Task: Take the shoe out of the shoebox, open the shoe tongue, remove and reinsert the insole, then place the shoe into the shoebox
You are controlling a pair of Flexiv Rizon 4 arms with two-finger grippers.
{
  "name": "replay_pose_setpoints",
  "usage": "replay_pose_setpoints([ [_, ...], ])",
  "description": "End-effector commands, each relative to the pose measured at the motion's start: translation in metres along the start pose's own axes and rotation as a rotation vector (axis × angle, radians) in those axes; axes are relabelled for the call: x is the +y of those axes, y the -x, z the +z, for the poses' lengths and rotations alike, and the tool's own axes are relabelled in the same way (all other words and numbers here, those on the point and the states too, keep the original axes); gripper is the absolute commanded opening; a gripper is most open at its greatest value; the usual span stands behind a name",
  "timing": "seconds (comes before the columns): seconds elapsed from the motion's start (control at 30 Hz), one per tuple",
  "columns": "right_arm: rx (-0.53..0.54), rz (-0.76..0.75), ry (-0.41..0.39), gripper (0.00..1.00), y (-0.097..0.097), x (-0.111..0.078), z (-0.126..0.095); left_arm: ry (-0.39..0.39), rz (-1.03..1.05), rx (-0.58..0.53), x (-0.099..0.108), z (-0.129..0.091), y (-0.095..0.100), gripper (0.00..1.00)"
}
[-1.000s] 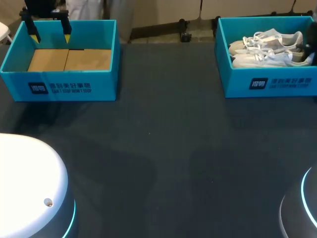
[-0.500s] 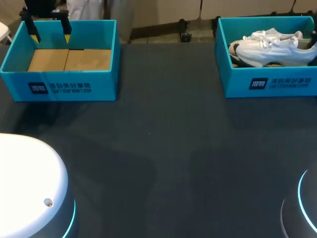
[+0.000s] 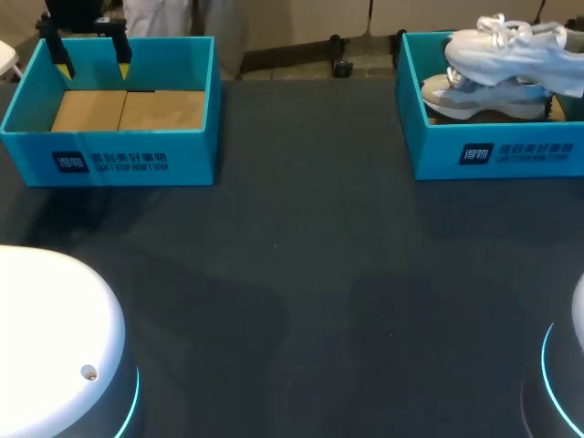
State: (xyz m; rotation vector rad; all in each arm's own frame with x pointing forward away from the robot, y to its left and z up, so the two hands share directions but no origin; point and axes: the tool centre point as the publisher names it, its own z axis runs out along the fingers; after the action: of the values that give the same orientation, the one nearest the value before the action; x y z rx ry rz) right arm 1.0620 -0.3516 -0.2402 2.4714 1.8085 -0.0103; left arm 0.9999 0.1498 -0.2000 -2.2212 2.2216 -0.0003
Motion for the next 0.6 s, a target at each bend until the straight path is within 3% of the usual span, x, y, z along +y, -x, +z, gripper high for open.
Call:
replay_pose_setpoints([
  [0.03, -0.01, 0.021, 0.007, 0.0, 0.0, -0.003, -0.039, 0.0, 0.0, 0.0, 0.0, 0.0, 0.0, 1.0],
  [0.33, -0.031, 0.005, 0.036, 0.0, -0.019, -0.033, -0.089, 0.0, 0.0, 0.0, 0.0, 0.0, 0.0, 1.0],
  [0.47, -0.065, 0.002, 0.031, 0.0, -0.038, -0.066, -0.104, 0.0, 0.0, 0.0, 0.0, 0.0, 0.0, 1.0],
  [0.6, -0.03, 0.001, 0.041, 0.0, -0.056, -0.103, -0.115, 0.0, 0.0, 0.0, 0.0, 0.0, 0.0, 1.0],
])
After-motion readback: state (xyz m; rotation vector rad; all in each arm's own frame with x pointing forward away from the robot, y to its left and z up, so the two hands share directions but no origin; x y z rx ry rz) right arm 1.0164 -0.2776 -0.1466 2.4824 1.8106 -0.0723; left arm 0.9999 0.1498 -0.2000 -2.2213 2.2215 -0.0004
